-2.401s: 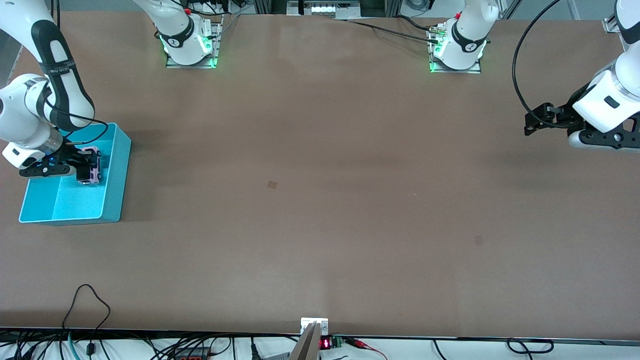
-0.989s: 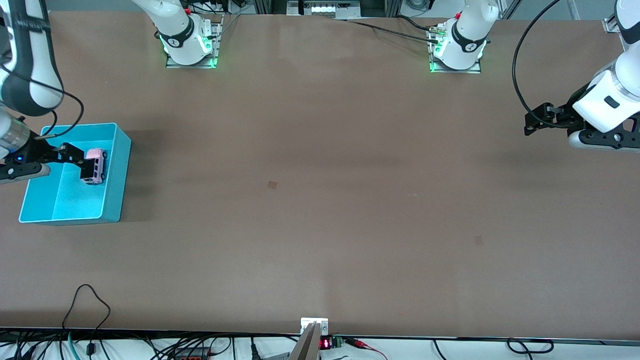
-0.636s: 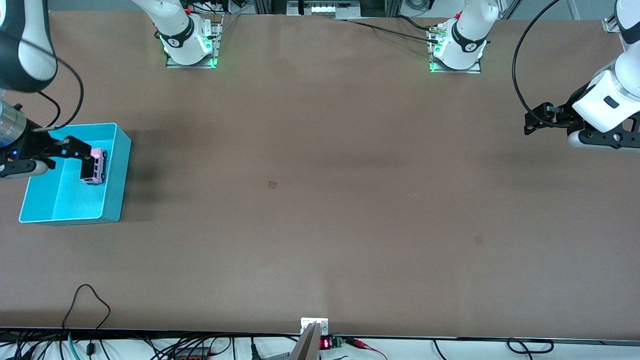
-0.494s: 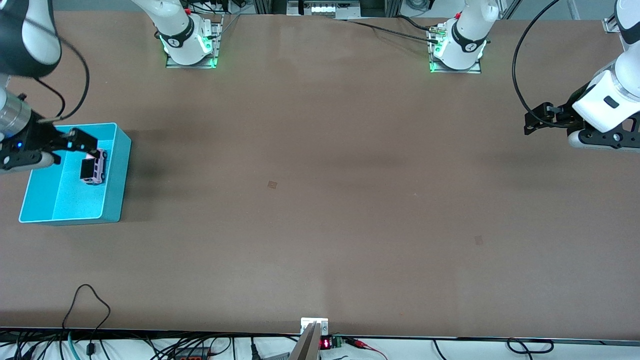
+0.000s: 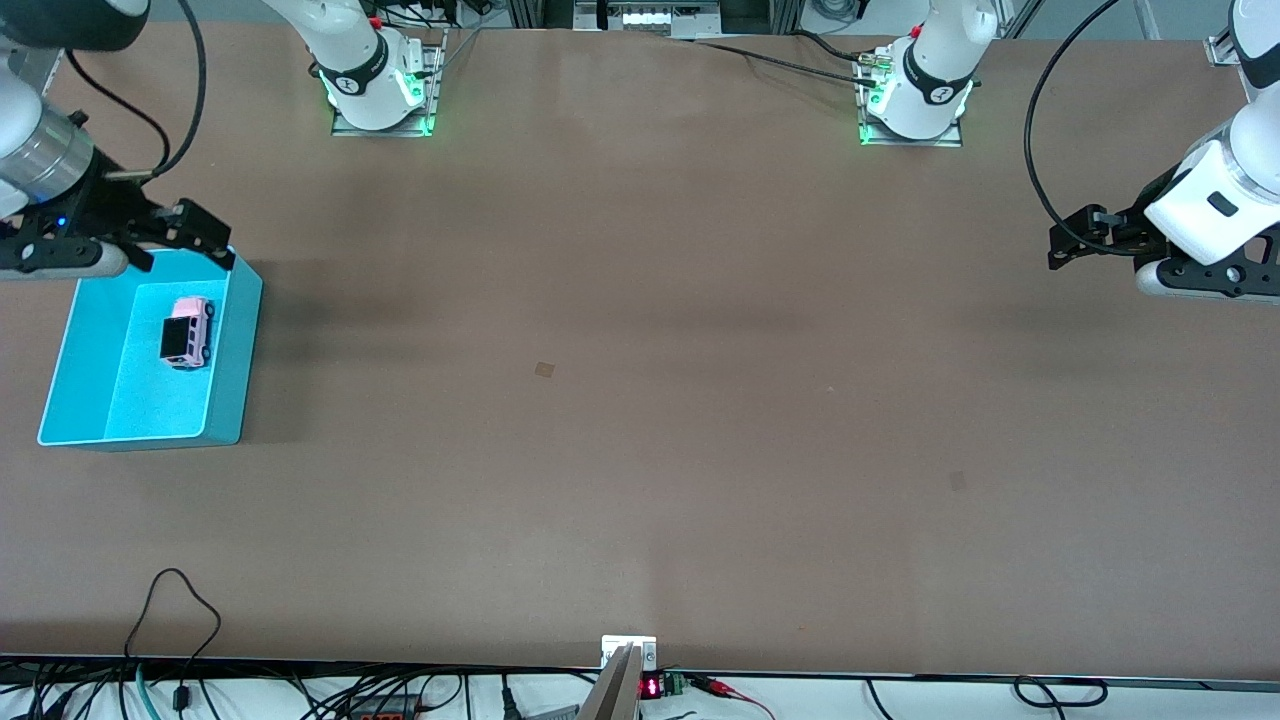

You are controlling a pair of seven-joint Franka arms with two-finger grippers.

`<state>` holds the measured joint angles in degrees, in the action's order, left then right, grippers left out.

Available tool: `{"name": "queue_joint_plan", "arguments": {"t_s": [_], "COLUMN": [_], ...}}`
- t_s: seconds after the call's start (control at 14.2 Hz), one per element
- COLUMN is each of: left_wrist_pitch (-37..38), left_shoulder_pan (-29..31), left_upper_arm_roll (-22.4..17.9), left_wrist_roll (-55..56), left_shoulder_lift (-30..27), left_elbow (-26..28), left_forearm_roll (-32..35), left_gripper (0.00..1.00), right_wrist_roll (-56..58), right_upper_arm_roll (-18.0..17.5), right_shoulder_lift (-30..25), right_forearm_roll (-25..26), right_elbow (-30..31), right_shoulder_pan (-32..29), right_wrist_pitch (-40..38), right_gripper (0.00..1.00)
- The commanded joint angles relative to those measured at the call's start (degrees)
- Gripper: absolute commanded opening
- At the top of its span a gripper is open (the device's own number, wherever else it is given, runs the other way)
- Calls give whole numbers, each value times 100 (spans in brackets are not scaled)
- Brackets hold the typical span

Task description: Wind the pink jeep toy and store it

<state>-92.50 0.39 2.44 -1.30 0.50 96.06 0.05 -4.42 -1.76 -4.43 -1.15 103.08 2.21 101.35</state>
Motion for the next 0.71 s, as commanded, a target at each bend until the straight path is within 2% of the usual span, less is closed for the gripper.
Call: {"name": "queue_joint_plan", "arguments": {"t_s": [0.0,0.21,0.64], "left_wrist_pitch": [83,83,83], "left_shoulder_pan": [-12,-12,-12], "left_upper_arm_roll": [-15,-15,-15], "left_wrist_roll": [7,7,7], "left_shoulder_lift": [-68,-68,-68], "left_elbow": [-18,-18,-18], "left_forearm_roll": [-84,-84,-84], "left_gripper": [100,100,100], "right_wrist_roll": [-226,-217,-217], "right_upper_arm_roll": [-141,-123,-114], "right_shoulder_lift": [-120,-67,30], "right_forearm_roll": [27,27,-17], "right_elbow": [-138,-533,-622], "right_shoulder_pan": [-81,-81,-98], "right_wrist_pitch": [-185,-476,-485], "right_gripper": [100,100,100]}}
